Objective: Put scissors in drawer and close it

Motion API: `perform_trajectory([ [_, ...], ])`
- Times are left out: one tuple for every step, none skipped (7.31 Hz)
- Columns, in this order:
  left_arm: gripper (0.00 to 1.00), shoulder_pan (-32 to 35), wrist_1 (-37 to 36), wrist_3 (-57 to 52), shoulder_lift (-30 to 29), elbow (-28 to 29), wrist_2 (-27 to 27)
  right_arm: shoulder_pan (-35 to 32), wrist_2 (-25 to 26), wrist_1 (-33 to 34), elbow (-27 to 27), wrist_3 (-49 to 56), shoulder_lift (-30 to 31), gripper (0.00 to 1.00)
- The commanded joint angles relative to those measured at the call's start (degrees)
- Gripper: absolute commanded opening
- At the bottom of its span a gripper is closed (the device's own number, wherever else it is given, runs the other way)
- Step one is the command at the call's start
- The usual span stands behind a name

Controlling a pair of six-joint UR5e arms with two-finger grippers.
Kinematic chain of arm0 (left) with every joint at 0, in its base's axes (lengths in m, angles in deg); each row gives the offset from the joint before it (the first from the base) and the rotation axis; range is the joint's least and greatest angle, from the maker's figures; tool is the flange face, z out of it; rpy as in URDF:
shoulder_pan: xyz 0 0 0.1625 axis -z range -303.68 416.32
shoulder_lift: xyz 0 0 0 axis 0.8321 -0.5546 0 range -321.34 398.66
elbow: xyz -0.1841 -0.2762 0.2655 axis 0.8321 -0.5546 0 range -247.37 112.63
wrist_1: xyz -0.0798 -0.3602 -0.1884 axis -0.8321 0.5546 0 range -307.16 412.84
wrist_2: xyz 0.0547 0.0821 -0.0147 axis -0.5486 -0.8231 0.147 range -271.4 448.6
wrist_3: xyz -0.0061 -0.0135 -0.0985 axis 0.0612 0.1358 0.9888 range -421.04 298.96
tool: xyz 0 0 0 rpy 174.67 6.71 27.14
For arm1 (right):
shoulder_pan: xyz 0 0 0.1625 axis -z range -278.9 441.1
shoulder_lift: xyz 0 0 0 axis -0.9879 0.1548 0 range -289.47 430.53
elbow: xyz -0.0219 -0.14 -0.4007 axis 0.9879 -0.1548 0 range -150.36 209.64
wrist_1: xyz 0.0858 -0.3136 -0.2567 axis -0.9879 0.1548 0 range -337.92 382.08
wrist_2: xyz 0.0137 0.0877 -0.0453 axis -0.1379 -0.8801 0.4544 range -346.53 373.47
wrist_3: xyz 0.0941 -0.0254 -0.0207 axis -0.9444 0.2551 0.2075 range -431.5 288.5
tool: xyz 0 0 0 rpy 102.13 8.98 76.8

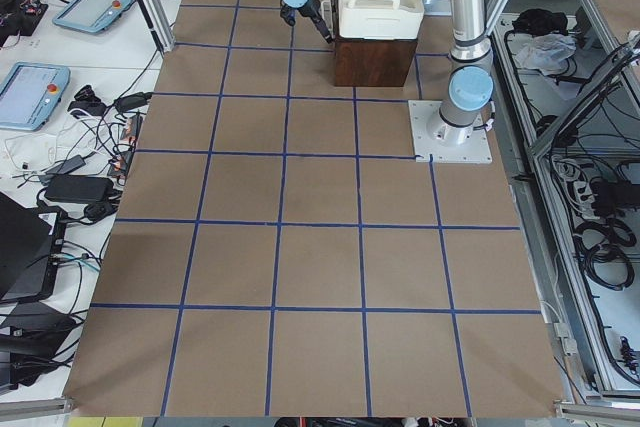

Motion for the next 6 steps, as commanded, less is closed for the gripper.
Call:
perform_trajectory([
  [1.00,-1.5,-1.1,-1.7,0.4,4.0,-0.2,0.0,0.1,0.0,0.3,0.3,0.5,1.00],
  [1.00,-3.3,-1.0,-1.8,-0.6,6.8,-0.1,-0.1,0.2,-0.1,0.3,0.3,0.5,1.00],
  [1.00,-4.3,-1.3,-2.8,0.1,8.2,-0.2,0.0,1.2,-0.1,0.4,0.4,0.5,1.00],
  [1.00,-5.2,-1.5,-7.1,1.9,8.7,-0.6,-0.1,1.7,-0.1,0.4,0.6,0.5,1.00],
  [1.00,-6.5,-3.7,-12.7,2.8,9.7,-0.6,-0.1,1.0,0.0,0.4,0.1,0.5,1.00],
  [1.00,-9.7,-7.9,-16.7,3.2,10.1,-0.4,-0.1,1.1,0.0,0.4,0.3,0.5,1.00],
])
